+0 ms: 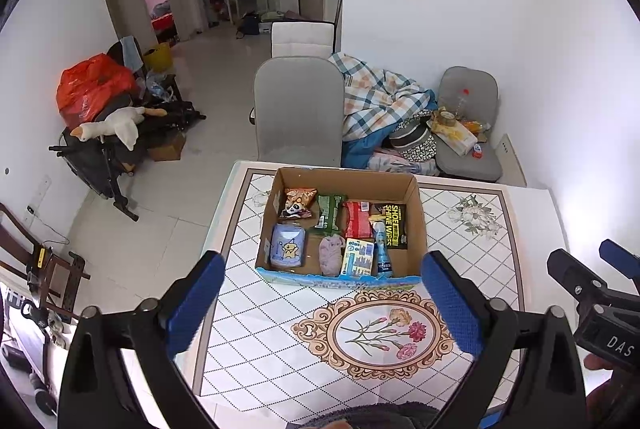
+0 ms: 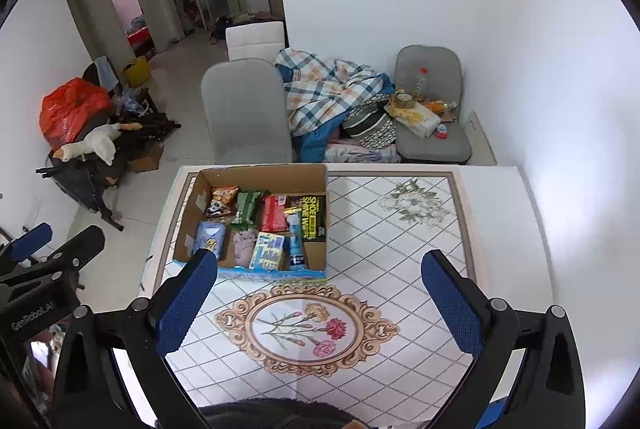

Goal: Organize soft objects

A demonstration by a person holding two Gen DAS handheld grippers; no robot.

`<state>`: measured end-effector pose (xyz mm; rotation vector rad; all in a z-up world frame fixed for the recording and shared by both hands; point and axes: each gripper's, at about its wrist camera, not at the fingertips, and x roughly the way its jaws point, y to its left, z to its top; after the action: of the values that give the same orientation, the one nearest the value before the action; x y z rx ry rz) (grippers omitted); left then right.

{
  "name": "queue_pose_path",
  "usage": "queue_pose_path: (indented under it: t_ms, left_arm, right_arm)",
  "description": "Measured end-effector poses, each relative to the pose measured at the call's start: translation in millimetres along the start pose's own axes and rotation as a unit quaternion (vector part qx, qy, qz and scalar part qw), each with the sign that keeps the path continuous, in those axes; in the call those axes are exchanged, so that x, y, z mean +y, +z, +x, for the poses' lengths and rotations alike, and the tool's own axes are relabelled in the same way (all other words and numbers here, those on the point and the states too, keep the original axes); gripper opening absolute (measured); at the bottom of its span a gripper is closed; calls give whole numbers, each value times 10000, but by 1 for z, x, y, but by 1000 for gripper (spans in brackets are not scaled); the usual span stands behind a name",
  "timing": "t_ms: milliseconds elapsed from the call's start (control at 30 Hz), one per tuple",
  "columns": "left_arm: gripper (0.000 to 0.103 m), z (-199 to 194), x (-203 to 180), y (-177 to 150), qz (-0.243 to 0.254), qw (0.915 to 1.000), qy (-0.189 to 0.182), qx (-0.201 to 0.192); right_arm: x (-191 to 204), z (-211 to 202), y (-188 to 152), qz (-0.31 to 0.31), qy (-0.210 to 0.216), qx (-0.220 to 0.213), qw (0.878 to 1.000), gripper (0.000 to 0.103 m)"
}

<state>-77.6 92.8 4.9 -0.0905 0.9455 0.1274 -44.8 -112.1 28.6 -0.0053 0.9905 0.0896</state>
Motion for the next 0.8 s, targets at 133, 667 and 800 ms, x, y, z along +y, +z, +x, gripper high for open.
queue_pose_path:
  t_ms: [133,667,800]
  left_arm:
    - [103,-3,-1,-1,18,10000,-46,-61]
    - [103,-1,-3,-1,94,9999,86,-55]
    - [103,-1,-2,-3,95,9999,124,-48]
  right_arm:
    - [0,1,0,-7,-60,-8,10000,103]
    - [1,1,-2,36,-204,-48,9998,103]
    - [4,4,-3,11,-212,-2,9998,103]
